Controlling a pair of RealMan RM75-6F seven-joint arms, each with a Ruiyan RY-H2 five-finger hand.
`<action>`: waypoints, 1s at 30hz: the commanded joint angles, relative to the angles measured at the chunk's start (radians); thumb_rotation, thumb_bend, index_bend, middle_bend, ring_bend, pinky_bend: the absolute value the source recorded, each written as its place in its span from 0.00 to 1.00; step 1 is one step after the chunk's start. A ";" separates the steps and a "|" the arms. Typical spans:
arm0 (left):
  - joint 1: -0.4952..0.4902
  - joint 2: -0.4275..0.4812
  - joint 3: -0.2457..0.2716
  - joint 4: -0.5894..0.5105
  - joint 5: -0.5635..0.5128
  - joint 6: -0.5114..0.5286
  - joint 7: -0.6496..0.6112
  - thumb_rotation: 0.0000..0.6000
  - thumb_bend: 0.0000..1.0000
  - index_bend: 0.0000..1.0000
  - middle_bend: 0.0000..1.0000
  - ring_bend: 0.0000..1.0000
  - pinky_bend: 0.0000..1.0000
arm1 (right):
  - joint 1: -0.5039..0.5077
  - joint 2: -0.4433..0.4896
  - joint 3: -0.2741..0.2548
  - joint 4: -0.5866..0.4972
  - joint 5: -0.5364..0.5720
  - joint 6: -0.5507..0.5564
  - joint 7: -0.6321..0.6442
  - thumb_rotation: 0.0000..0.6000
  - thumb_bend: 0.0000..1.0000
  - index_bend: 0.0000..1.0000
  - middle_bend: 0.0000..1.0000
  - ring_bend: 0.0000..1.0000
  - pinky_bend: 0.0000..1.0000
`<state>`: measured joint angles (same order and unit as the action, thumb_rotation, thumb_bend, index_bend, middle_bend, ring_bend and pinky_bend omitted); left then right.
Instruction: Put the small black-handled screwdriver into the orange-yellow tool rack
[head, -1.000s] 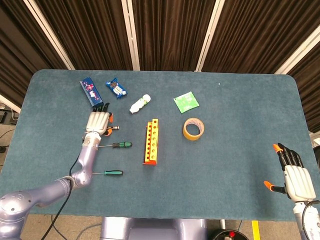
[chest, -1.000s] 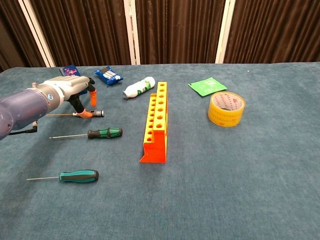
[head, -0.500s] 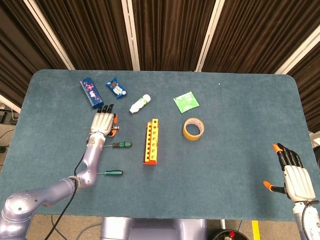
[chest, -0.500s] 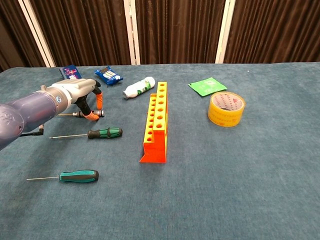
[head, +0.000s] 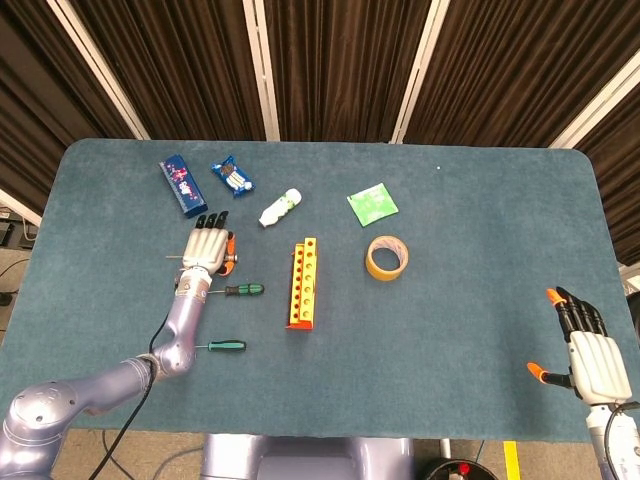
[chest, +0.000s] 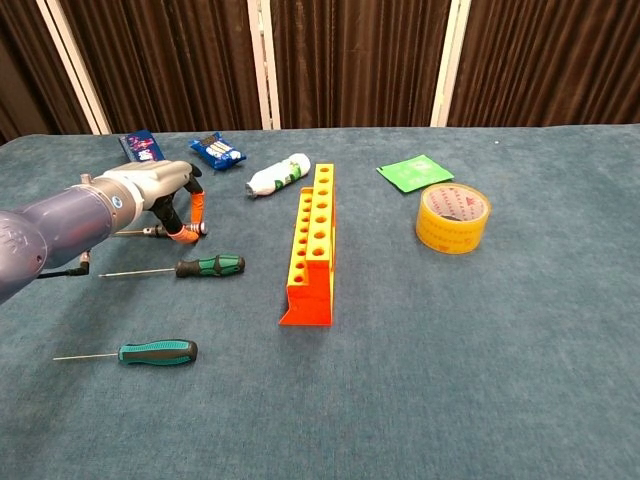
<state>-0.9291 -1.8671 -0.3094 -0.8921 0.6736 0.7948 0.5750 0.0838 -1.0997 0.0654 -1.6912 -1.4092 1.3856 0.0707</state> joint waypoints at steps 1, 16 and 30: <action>0.004 0.006 -0.004 -0.013 0.011 0.010 -0.015 1.00 0.44 0.58 0.01 0.00 0.00 | 0.000 0.000 0.000 0.000 0.000 0.000 0.000 1.00 0.05 0.00 0.00 0.00 0.00; 0.039 0.104 -0.142 -0.305 0.235 0.196 -0.367 1.00 0.45 0.62 0.05 0.00 0.00 | -0.001 -0.001 0.000 0.001 -0.005 0.004 0.003 1.00 0.05 0.01 0.00 0.00 0.00; 0.057 0.137 -0.271 -0.535 0.239 0.260 -0.599 1.00 0.47 0.58 0.07 0.00 0.00 | -0.002 -0.001 0.001 0.003 -0.007 0.006 0.010 1.00 0.05 0.01 0.00 0.00 0.00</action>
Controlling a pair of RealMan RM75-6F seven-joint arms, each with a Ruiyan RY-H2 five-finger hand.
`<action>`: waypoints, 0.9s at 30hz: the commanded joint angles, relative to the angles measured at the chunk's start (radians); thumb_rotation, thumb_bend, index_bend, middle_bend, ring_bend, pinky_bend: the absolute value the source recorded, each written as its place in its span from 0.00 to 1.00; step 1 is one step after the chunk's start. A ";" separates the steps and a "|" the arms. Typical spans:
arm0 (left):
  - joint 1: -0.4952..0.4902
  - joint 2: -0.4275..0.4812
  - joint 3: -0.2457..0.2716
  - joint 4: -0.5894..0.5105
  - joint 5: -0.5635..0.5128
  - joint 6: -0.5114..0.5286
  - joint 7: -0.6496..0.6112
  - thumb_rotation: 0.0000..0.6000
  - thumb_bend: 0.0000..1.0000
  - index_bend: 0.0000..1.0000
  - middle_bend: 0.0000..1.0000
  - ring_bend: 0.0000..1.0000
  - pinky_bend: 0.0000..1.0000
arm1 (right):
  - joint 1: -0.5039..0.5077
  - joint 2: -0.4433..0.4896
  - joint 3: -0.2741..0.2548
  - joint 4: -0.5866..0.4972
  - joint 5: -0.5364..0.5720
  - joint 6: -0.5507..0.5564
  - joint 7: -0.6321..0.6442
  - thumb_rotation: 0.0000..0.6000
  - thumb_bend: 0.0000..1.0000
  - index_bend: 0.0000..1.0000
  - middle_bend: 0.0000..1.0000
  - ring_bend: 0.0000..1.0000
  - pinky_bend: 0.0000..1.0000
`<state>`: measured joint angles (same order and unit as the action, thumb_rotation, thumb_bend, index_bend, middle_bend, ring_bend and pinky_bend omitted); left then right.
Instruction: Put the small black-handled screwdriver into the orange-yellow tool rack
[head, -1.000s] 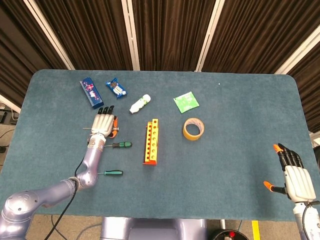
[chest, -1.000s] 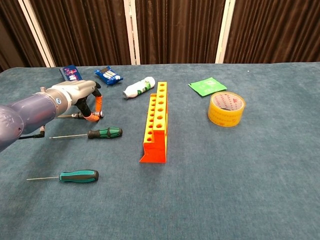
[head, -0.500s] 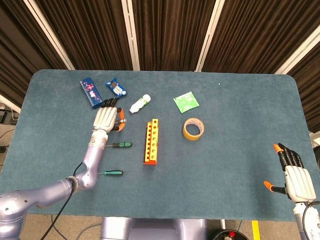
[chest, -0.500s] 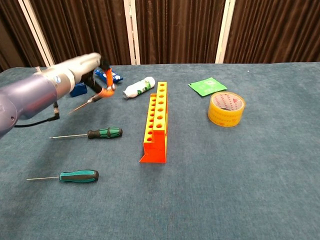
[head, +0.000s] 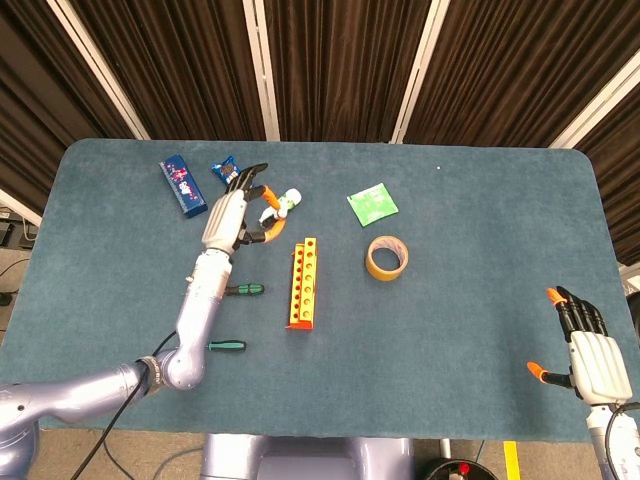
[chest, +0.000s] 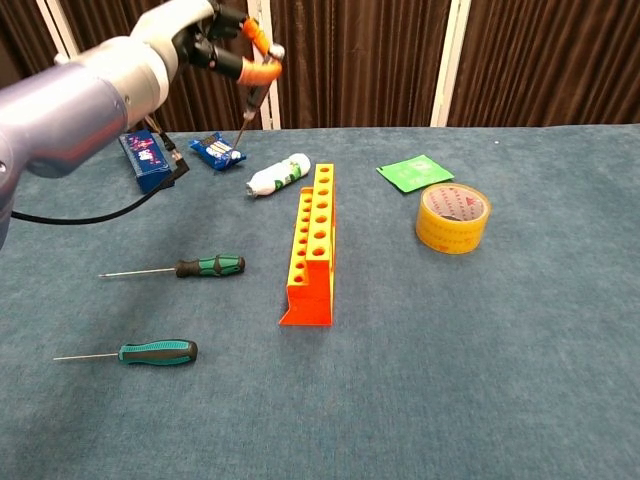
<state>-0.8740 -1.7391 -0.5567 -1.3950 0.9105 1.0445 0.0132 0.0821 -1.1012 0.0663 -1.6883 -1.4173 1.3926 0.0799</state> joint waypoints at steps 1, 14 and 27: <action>0.000 0.009 -0.034 -0.053 0.006 0.012 -0.060 1.00 0.47 0.58 0.07 0.00 0.00 | 0.000 0.000 0.000 0.001 0.001 -0.002 0.001 1.00 0.05 0.01 0.00 0.00 0.00; -0.019 -0.037 -0.049 -0.154 -0.009 -0.005 -0.211 1.00 0.46 0.57 0.07 0.00 0.00 | 0.002 -0.001 0.001 0.006 0.003 -0.005 0.005 1.00 0.05 0.01 0.00 0.00 0.00; -0.021 -0.067 -0.034 -0.193 -0.032 -0.015 -0.269 1.00 0.47 0.57 0.07 0.00 0.00 | 0.001 0.003 0.000 0.004 0.002 -0.005 0.009 1.00 0.05 0.01 0.00 0.00 0.00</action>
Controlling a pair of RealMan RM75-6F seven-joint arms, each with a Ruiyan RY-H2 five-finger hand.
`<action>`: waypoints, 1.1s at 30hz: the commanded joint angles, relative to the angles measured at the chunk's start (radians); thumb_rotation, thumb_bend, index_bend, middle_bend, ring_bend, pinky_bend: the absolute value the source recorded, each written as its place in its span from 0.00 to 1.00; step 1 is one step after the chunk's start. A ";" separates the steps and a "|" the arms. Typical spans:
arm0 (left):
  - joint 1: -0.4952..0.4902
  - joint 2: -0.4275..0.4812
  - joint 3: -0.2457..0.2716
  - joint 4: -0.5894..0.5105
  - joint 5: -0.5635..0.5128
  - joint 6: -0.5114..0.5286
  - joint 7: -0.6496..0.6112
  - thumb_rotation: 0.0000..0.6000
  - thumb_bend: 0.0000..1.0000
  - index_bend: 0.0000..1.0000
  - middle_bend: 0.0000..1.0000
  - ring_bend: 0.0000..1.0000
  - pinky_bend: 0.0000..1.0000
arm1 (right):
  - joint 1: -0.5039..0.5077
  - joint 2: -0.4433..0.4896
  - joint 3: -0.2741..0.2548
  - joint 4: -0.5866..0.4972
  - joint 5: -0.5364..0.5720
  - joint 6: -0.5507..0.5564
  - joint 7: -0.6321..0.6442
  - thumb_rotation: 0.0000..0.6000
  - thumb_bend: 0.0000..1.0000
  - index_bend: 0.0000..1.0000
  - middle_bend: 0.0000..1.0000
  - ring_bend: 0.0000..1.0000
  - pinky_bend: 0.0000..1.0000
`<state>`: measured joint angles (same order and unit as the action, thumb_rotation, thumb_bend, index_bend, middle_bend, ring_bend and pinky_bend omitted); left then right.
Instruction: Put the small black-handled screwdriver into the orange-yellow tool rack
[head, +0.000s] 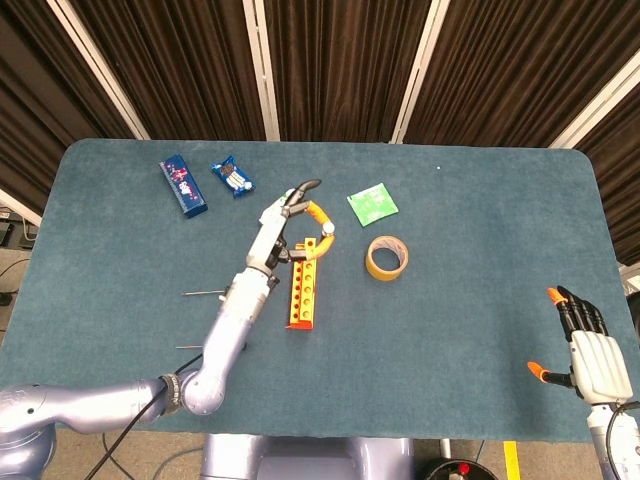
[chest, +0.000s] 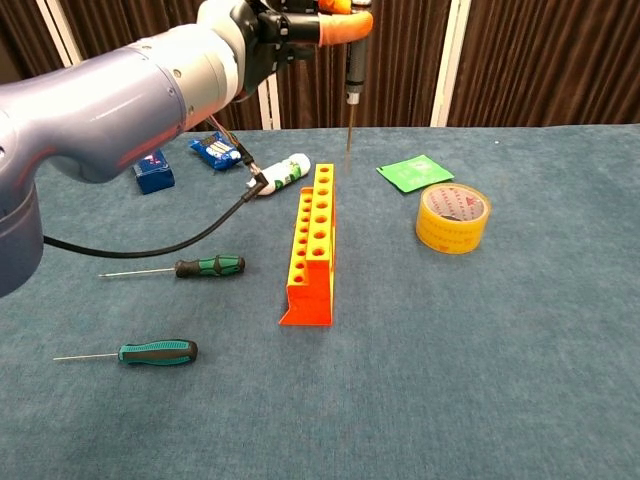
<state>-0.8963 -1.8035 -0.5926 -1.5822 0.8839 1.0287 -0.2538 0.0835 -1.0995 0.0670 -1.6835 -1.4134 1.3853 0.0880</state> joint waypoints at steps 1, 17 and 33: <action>0.002 -0.002 0.005 -0.010 -0.010 0.001 -0.001 1.00 0.46 0.57 0.07 0.00 0.00 | 0.000 0.001 0.000 0.000 -0.002 0.002 0.001 1.00 0.05 0.01 0.00 0.00 0.00; 0.033 0.024 0.049 -0.058 -0.003 0.019 0.023 1.00 0.47 0.57 0.07 0.00 0.00 | -0.001 0.002 -0.001 -0.005 -0.005 0.005 -0.001 1.00 0.05 0.00 0.00 0.00 0.00; 0.037 0.016 0.062 -0.037 -0.001 0.016 0.022 1.00 0.47 0.58 0.07 0.00 0.00 | -0.002 0.005 -0.001 -0.010 -0.003 0.005 0.000 1.00 0.05 0.00 0.00 0.00 0.00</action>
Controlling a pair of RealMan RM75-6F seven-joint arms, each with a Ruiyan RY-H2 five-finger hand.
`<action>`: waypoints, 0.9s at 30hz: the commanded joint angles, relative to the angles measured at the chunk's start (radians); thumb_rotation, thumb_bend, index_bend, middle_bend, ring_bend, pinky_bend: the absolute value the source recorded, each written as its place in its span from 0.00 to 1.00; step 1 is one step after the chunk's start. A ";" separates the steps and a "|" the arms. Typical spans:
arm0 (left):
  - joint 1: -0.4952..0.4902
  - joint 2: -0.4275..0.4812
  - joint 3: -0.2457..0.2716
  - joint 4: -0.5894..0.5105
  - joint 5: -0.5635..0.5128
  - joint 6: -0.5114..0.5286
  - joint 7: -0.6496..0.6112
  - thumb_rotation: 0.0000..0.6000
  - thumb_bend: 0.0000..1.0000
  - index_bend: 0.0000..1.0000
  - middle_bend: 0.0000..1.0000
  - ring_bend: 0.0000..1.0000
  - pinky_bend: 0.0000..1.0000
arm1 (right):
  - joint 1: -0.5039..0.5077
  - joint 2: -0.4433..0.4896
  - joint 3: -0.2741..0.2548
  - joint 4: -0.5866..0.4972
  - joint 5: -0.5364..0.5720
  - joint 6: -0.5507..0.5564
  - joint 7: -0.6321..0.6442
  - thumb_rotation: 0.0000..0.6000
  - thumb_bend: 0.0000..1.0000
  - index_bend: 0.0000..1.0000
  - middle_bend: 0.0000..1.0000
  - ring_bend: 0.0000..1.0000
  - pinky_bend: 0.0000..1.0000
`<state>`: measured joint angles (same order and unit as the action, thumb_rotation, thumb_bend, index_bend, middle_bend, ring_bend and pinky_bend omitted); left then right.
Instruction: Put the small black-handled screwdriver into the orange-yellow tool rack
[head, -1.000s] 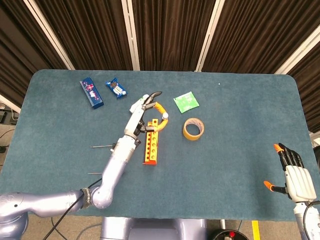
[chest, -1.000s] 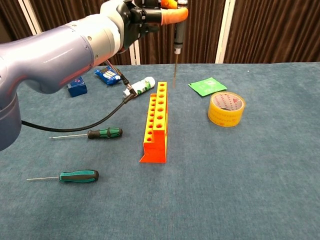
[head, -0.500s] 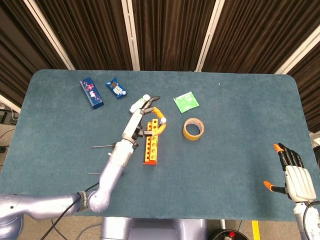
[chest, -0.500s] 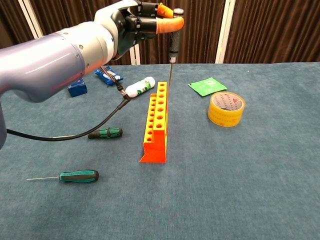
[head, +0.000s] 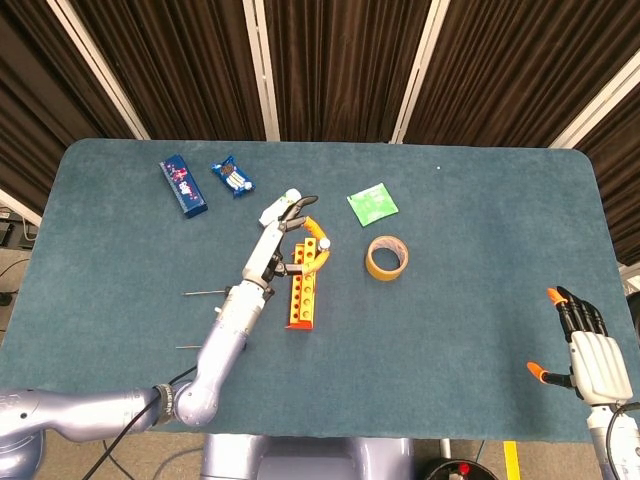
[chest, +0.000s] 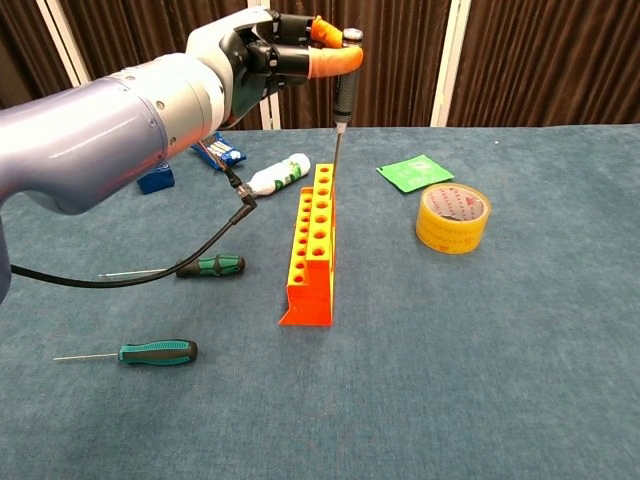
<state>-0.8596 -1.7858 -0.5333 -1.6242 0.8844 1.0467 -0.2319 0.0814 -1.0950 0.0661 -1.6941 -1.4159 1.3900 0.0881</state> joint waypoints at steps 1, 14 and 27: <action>0.002 -0.002 0.005 0.007 -0.002 -0.003 0.000 1.00 0.47 0.58 0.07 0.00 0.00 | 0.000 0.000 0.000 0.001 -0.001 0.000 0.000 1.00 0.05 0.00 0.00 0.00 0.00; 0.008 -0.005 0.010 0.013 0.004 -0.011 -0.008 1.00 0.47 0.58 0.07 0.00 0.00 | -0.001 -0.001 -0.002 0.004 -0.005 0.002 0.001 1.00 0.05 0.01 0.00 0.00 0.00; 0.013 0.009 0.003 -0.019 0.018 -0.002 -0.005 1.00 0.47 0.58 0.07 0.00 0.00 | -0.002 -0.001 -0.003 0.004 -0.010 0.005 0.000 1.00 0.05 0.01 0.00 0.00 0.00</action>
<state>-0.8472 -1.7778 -0.5304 -1.6423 0.9016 1.0448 -0.2368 0.0797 -1.0965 0.0629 -1.6897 -1.4255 1.3949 0.0879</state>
